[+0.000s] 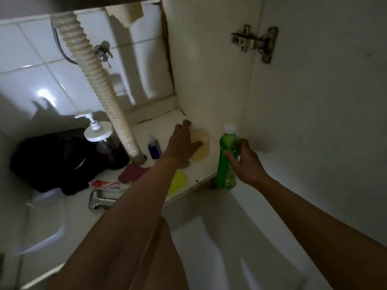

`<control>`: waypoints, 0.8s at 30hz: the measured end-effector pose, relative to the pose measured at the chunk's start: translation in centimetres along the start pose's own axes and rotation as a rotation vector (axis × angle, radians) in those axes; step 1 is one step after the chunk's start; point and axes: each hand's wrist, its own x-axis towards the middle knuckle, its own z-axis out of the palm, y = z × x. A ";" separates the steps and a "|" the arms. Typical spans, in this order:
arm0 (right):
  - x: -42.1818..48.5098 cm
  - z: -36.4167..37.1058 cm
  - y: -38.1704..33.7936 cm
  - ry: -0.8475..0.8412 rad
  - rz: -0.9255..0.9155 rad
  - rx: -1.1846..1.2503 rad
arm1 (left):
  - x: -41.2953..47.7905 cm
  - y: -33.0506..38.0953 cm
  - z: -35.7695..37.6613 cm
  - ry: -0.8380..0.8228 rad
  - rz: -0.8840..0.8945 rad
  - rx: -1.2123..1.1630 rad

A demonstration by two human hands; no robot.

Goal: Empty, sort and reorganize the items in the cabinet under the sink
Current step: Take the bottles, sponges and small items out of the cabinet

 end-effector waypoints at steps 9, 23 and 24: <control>-8.0 -2.8 6.1 -0.169 0.153 -0.116 | -5.0 4.8 4.8 -0.436 -0.058 0.055; -6.5 1.0 14.3 -0.080 0.318 -0.029 | -11.3 -3.3 18.0 -0.413 -0.233 -0.035; -6.4 1.4 14.8 -0.075 0.326 -0.023 | -11.3 -4.0 18.8 -0.398 -0.253 -0.042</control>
